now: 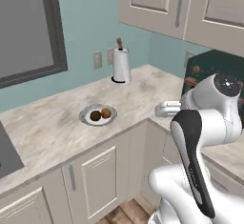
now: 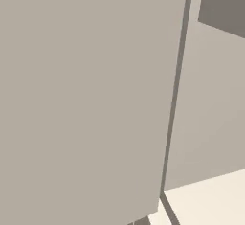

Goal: Pick the avocado and bread from the counter and place them on the plate. Then pick the jam from the cabinet and place it next to the plate. Lastly close the cabinet door.

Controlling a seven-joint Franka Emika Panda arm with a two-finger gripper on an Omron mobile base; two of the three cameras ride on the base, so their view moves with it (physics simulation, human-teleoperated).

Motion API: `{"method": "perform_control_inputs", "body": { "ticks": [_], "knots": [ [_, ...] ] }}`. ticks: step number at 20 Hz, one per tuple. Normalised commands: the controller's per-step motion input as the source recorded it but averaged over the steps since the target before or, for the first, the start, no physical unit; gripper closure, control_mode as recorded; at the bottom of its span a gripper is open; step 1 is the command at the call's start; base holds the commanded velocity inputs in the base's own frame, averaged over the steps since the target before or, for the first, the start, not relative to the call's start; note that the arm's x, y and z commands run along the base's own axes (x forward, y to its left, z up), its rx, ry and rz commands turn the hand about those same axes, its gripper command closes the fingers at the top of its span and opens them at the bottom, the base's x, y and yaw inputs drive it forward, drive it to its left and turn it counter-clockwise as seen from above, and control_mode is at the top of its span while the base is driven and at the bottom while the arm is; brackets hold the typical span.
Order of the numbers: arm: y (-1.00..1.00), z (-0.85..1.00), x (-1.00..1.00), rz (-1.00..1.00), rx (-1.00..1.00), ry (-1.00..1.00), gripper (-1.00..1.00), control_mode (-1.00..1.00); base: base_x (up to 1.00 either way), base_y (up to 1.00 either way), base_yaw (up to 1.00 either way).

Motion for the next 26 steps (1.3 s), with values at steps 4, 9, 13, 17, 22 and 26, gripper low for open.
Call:
{"method": "perform_control_inputs", "body": {
  "ticks": [4, 9, 13, 17, 22, 26],
  "knots": [
    [0.0, 0.0, 0.0, 0.0, 0.0, 0.0, -1.0, 1.0, 0.0, 0.0, -0.39],
    [0.0, 0.0, 0.0, 0.0, 0.0, 0.0, -1.0, 1.0, 0.0, 0.0, -0.37],
    [0.0, 0.0, 0.0, 0.0, 0.0, 0.0, -1.0, 1.0, 0.0, 0.0, -0.35],
    [0.0, 0.0, 0.0, 0.0, 0.0, 0.0, -1.0, 1.0, 0.0, 0.0, -0.35],
    [0.0, 0.0, 0.0, 0.0, 0.0, 0.0, -1.0, 1.0, 0.02, 0.0, -0.37],
    [0.0, 0.0, 0.0, 0.0, 0.0, 0.0, -1.0, 1.0, 0.06, 0.0, -0.4]
  ]
}}
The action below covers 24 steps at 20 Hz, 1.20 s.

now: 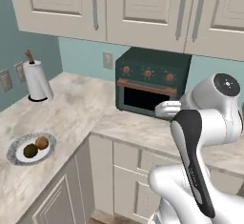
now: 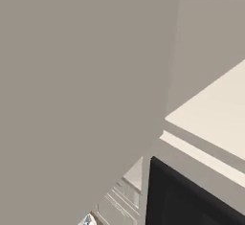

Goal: Pick the avocado and bread from the counter and place them on the plate. Then pick the jam from the cabinet and place it next to the plate. Lastly close the cabinet door.

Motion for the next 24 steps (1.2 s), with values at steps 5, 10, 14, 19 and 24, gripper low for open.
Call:
{"method": "perform_control_inputs", "body": {
  "ticks": [5, 10, 14, 19, 24],
  "knots": [
    [0.0, 0.0, 0.0, 0.0, 0.0, 0.0, -1.0, 1.0, 0.04, 0.0, -0.42],
    [0.0, 0.0, 0.0, 0.0, 0.0, 0.0, -1.0, 1.0, 0.0, 0.0, -0.42],
    [0.0, 0.0, 0.0, 0.0, 0.0, 0.0, -1.0, 1.0, 0.0, 0.0, -0.43],
    [0.0, 0.0, 0.0, 0.0, 0.0, 0.0, -1.0, 1.0, 0.0, 0.0, -0.43],
    [0.0, 0.0, 0.0, 0.0, 0.0, 0.0, -1.0, 1.0, 0.0, 0.01, -0.43]
  ]
}}
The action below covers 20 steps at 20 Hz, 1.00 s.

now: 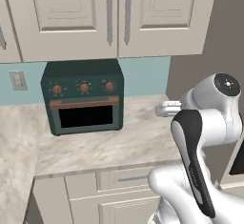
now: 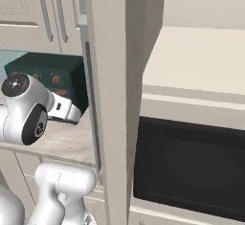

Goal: Pick the avocado and bread from the counter and place them on the plate. Then pick the jam from the cabinet and place it next to the plate. Lastly close the cabinet door.

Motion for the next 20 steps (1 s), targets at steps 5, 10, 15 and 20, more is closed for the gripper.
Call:
{"method": "perform_control_inputs", "body": {
  "ticks": [5, 10, 15, 20],
  "knots": [
    [0.0, 0.0, 0.0, 0.0, 0.0, 0.0, -1.0, 1.0, 0.0, 0.0, -0.41],
    [0.0, 0.0, 0.0, 0.0, 0.0, 0.0, -1.0, 1.0, 0.0, 0.0, -0.39],
    [0.0, 0.0, 0.0, 0.0, 0.0, 0.0, -1.0, 1.0, 0.0, 0.0, -0.37],
    [0.0, 0.0, 0.0, 0.0, 0.0, 0.0, -1.0, 1.0, 0.0, 0.0, -0.35]
  ]
}}
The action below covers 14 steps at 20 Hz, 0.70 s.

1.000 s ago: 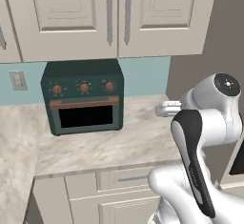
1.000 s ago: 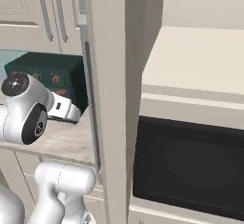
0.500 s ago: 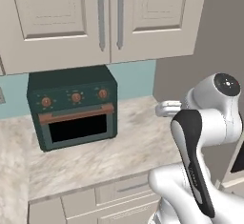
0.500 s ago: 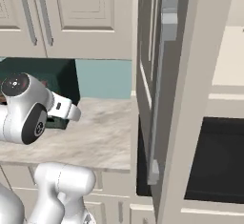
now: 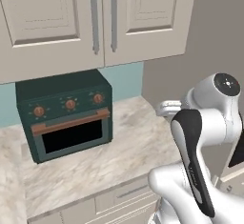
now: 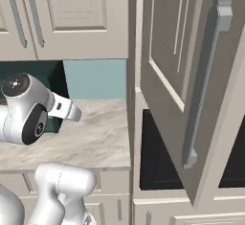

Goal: Pick the avocado and bread from the counter and place them on the plate. Then pick the jam from the cabinet and place it next to the plate. Lastly close the cabinet door.

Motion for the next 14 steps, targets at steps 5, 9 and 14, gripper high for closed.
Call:
{"method": "perform_control_inputs", "body": {
  "ticks": [5, 9, 14],
  "knots": [
    [0.0, 0.0, 0.0, 0.0, 0.0, 0.0, -1.0, 1.0, 0.0, 0.0, -0.34],
    [0.0, 0.0, 0.0, 0.0, 0.0, 0.0, -1.0, 1.0, -0.04, -0.08, -0.23],
    [0.0, 0.0, 0.0, 0.0, 0.0, 0.0, -1.0, 1.0, -0.23, -0.16, -0.02]
  ]
}}
